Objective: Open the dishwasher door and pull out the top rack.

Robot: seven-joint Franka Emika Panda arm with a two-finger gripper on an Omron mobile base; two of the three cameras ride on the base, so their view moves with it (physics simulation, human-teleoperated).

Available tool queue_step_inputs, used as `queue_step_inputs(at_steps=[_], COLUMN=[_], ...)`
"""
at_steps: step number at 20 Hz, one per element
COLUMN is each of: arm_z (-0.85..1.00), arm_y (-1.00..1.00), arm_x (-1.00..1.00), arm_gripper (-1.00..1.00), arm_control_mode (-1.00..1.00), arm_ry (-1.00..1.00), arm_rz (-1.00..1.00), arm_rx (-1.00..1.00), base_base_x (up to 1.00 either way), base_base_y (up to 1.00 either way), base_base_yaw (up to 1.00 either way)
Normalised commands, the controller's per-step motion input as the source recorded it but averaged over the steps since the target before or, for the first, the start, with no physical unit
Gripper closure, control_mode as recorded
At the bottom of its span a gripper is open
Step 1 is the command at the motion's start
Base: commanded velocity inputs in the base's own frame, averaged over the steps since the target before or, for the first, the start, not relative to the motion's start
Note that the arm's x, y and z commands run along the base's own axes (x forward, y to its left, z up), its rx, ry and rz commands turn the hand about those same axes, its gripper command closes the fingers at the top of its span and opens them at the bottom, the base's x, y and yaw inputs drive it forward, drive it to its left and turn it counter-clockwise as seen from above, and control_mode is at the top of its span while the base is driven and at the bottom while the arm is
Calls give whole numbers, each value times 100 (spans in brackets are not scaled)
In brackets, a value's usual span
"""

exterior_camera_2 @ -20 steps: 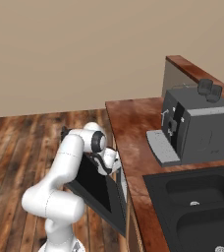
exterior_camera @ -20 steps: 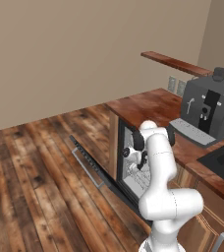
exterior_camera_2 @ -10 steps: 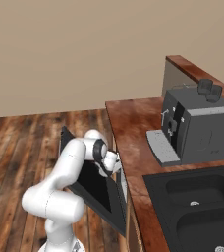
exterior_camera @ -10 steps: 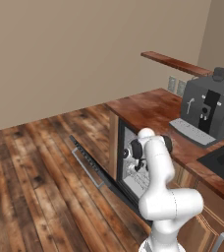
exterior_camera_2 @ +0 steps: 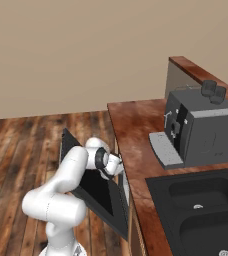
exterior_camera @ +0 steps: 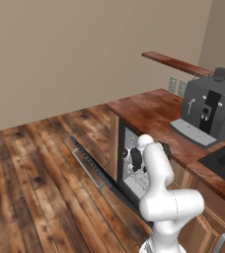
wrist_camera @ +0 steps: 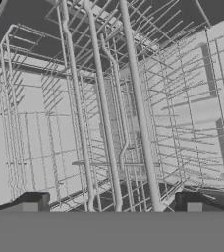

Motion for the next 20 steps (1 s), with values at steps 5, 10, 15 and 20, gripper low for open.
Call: queue_step_inputs(at_steps=[5,10,15,20], arm_z=[-6,-26,-27,-8], arm_y=[-14,-16,-21,-31], arm_x=[35,39,35,26], arm_gripper=[-100,-100,-100,-100], arm_control_mode=[-100,-100,-100,-100], arm_ry=[-1,0,0,0], arm_rz=[0,0,0,0], arm_rx=[0,0,0,3], base_base_x=[0,0,0,0], base_base_y=[0,0,0,0], base_base_yaw=[0,0,0,0])
